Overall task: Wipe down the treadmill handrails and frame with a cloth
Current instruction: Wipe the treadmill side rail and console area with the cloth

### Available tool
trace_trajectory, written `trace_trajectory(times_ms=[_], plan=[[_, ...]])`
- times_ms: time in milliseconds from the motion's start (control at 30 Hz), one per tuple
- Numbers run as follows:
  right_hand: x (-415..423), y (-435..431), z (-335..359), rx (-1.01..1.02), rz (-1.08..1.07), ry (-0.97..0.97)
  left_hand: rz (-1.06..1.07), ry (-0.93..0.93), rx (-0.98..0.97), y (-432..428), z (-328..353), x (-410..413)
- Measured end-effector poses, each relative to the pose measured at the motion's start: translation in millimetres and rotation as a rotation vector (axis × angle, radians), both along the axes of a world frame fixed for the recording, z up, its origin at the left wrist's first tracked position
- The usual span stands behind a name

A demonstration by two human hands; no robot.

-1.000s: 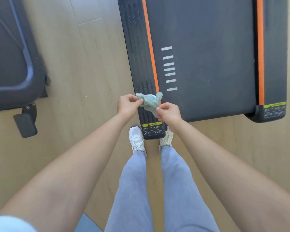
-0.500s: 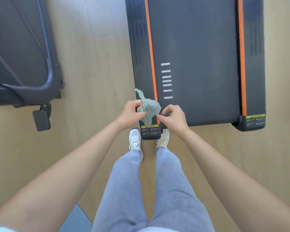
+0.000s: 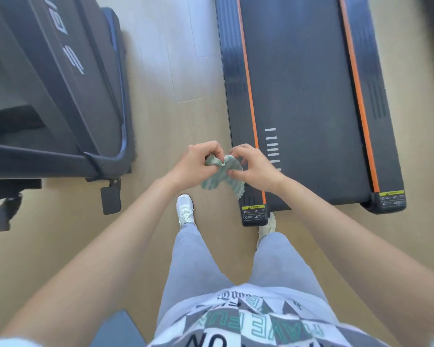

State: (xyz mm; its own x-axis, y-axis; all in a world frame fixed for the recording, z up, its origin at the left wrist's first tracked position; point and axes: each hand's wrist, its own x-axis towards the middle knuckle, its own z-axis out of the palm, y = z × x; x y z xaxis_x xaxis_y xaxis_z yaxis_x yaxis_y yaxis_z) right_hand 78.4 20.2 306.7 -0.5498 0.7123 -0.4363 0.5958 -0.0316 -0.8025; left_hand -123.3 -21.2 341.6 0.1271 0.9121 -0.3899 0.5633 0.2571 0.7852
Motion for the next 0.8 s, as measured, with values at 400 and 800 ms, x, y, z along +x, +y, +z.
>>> trace_trajectory(times_ms=[400, 800], plan=[[-148.1, -2.3, 94.0, 0.025, -0.432, 0.086, -0.079, 0.372, 0.218, 50.6, 87.1, -171.5], [-173.8, 147.6, 161.0, 0.044, -0.613, 0.282, 0.124, -0.032, 0.192, 207.0, 172.5, -220.8]])
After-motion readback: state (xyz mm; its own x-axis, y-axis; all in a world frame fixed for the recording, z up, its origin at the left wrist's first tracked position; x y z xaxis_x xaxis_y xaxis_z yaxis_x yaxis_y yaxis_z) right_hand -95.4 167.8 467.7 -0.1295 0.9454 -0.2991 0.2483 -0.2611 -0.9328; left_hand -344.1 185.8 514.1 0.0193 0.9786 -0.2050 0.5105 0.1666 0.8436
